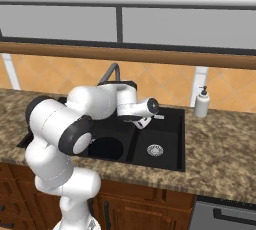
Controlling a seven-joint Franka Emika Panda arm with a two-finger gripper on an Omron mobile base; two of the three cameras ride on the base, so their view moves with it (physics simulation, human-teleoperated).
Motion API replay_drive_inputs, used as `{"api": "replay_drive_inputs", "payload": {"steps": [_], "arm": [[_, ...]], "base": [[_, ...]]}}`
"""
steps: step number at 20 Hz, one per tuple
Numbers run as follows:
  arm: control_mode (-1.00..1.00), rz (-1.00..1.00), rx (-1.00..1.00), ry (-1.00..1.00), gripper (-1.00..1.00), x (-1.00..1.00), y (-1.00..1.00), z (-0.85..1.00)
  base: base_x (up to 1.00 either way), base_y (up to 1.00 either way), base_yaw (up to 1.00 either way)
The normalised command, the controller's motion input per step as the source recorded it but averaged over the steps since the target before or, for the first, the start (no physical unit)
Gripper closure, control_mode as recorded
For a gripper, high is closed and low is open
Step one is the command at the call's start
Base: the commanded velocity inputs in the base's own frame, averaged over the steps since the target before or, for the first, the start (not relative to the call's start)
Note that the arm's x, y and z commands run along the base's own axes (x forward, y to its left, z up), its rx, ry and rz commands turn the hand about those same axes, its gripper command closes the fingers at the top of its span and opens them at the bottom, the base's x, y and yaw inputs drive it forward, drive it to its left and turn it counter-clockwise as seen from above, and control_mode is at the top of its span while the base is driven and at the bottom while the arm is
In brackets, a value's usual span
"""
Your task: Pick the pan and sponge and place them into the sink. Then turn on the water.
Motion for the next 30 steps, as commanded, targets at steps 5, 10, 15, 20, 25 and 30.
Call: {"api": "replay_drive_inputs", "payload": {"steps": [5,10,15,20,25,30], "arm": [[-1.00,0.00,0.00,0.00,-1.00,0.23,0.00,0.00],[-1.00,0.00,0.01,0.00,-1.00,0.39,0.00,0.00],[-1.00,0.00,0.03,0.00,-1.00,0.40,0.00,0.00],[-1.00,0.00,0.09,0.00,-1.00,0.35,0.00,0.00],[-1.00,0.00,0.03,0.00,-1.00,0.42,0.00,-0.01],[-1.00,0.00,0.00,0.00,-1.00,0.37,0.00,-0.06]], "base": [[0.00,0.00,0.00],[0.00,0.00,0.00],[0.00,0.00,0.00],[0.00,0.00,0.00],[0.00,0.00,0.00],[0.00,0.00,0.00]]}}
